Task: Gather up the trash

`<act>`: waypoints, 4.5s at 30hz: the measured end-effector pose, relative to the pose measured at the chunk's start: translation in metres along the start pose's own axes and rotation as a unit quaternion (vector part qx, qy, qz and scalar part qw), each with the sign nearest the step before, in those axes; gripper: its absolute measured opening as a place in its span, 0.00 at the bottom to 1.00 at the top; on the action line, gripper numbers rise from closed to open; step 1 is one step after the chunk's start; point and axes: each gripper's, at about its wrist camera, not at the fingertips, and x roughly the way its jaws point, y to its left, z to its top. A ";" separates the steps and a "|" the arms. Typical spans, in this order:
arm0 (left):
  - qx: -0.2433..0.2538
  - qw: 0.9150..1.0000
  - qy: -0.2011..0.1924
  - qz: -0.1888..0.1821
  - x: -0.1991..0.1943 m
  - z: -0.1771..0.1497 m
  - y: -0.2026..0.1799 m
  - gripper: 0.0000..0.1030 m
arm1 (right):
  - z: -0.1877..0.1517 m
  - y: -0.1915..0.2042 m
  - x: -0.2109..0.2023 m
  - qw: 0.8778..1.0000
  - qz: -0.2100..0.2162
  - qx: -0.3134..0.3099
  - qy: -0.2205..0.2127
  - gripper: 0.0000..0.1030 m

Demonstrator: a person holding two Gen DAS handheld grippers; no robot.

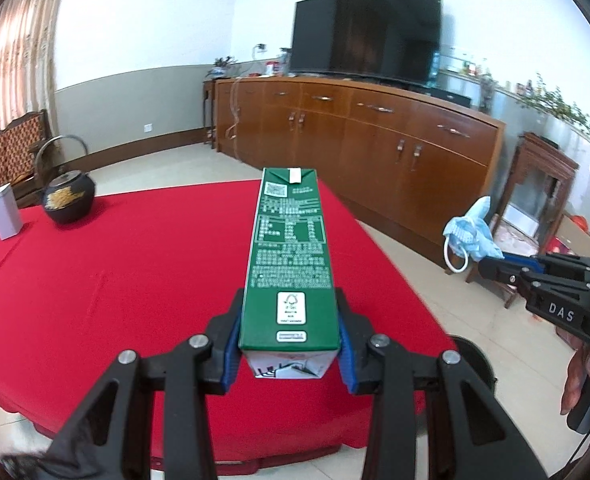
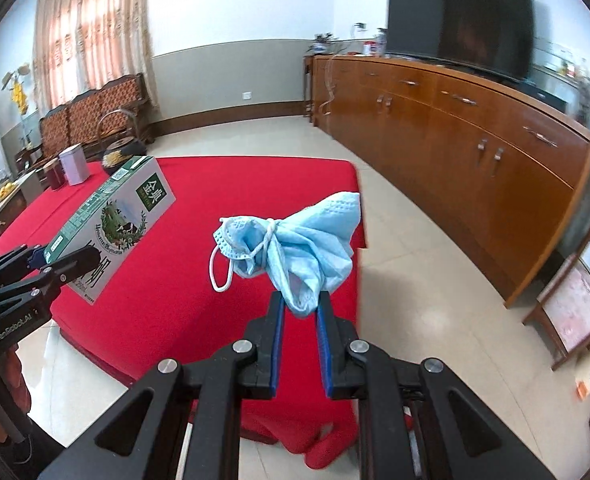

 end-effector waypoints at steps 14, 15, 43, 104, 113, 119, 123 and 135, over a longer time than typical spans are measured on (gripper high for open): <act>0.049 0.996 0.021 -0.073 0.008 -0.025 -0.106 0.39 | -0.084 -0.101 -0.057 0.995 -0.061 0.079 0.010 0.16; 0.053 0.995 0.022 -0.077 0.007 -0.025 -0.112 0.39 | -0.088 -0.107 -0.060 0.994 -0.064 0.085 0.010 0.16; 0.128 0.979 0.082 -0.139 0.056 -0.079 -0.250 0.40 | -0.195 -0.211 -0.047 0.981 -0.096 0.153 0.065 0.16; 0.115 0.984 0.110 -0.075 0.065 -0.101 -0.237 1.00 | -0.227 -0.213 -0.032 0.969 -0.159 0.166 0.090 1.00; 0.098 0.991 0.073 -0.057 0.011 -0.096 -0.192 1.00 | -0.216 -0.140 -0.078 0.979 -0.145 0.140 0.037 1.00; 0.085 0.994 0.048 -0.053 -0.027 -0.084 -0.170 1.00 | -0.203 -0.102 -0.116 0.978 -0.150 0.145 0.015 1.00; 0.086 0.995 0.023 -0.049 -0.057 -0.073 -0.163 1.00 | -0.195 -0.079 -0.147 0.974 -0.177 0.144 0.007 1.00; 0.065 0.996 -0.039 -0.039 -0.138 -0.053 -0.131 1.00 | -0.167 -0.012 -0.241 0.976 -0.181 0.114 -0.044 1.00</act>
